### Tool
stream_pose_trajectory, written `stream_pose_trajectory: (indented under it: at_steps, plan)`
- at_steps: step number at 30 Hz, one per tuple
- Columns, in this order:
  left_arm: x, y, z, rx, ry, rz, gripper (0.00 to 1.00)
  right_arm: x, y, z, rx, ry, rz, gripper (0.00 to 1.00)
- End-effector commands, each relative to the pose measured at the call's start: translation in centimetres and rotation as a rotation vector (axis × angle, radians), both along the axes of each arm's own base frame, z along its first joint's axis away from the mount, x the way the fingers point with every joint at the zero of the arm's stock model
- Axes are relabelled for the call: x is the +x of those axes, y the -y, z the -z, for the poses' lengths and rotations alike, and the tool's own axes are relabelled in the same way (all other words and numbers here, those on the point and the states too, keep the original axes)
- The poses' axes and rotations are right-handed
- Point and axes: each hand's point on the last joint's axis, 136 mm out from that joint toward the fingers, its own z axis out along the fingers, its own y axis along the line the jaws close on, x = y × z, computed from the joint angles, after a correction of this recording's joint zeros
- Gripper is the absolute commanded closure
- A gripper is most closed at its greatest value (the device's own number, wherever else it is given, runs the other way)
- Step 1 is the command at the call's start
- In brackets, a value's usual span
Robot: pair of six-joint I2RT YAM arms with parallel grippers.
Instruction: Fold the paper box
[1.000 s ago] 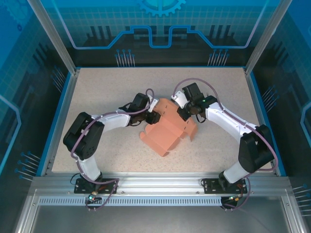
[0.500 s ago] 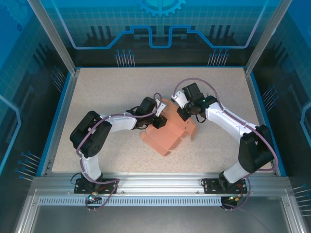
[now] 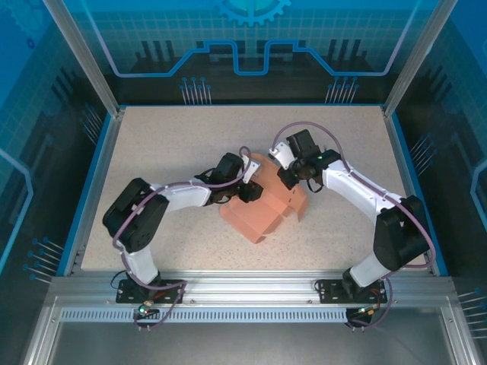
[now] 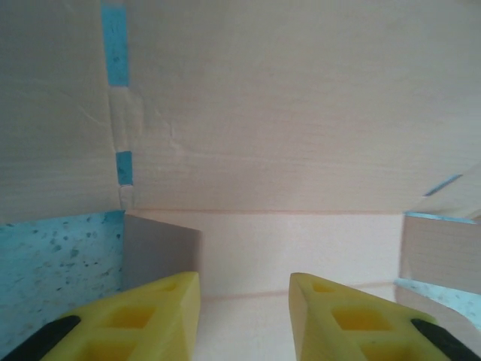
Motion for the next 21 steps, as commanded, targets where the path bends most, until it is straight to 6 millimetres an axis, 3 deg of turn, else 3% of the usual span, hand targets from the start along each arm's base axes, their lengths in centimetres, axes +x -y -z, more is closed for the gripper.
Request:
stream_pose_trajectory:
  at_steps: [1, 6, 12, 21]
  plan:
    - [0.1, -1.3, -3.9, -0.038, 0.081, -0.007, 0.59, -0.3, -0.2, -1.7, 0.052, 0.016, -0.001, 1.00]
    - [1.1, -3.3, -7.1, -0.113, 0.117, -0.045, 0.52, -0.7, -0.7, -2.2, 0.080, 0.013, -0.023, 1.00]
    - [3.4, -4.5, -9.1, -0.260, 0.079, -0.058, 0.48, -1.2, -1.4, -2.4, 0.121, 0.000, -0.052, 1.00]
    - [5.7, -3.4, -10.1, -0.341, 0.033, -0.017, 0.41, -1.5, -1.6, -1.8, 0.129, -0.013, -0.056, 1.00]
